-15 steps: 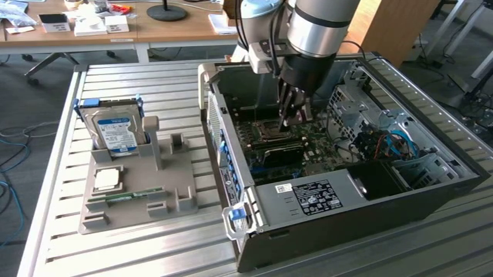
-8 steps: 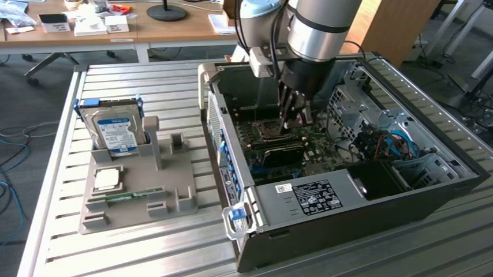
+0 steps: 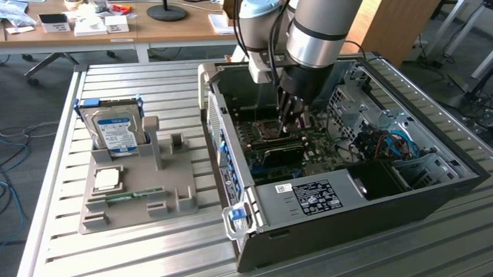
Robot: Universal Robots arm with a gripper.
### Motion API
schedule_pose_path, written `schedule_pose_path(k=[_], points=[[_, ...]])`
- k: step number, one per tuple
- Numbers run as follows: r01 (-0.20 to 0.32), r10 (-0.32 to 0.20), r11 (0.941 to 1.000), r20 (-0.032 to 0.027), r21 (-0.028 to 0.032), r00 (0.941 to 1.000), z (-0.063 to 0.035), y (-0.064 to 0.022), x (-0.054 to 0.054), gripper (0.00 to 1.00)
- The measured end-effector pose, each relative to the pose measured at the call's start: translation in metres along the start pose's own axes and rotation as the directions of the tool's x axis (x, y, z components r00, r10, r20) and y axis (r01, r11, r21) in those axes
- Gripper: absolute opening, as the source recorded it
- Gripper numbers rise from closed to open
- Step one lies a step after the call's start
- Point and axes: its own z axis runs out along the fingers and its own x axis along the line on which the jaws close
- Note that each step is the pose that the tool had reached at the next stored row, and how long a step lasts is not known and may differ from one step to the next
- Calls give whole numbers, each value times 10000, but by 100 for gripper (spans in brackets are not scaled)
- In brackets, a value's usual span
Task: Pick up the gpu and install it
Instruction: 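Press down on the gpu until it lock into place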
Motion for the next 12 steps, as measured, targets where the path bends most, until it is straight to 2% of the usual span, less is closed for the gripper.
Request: schedule_pose_path(k=[2, 9, 12], points=[[0, 0, 10000, 4, 2, 10000, 7, 0, 0, 11], [0, 0, 10000, 3, 1, 10000, 125, -1, 6, 11], [0, 0, 10000, 2, 1, 10000, 129, -1, 6, 11]])
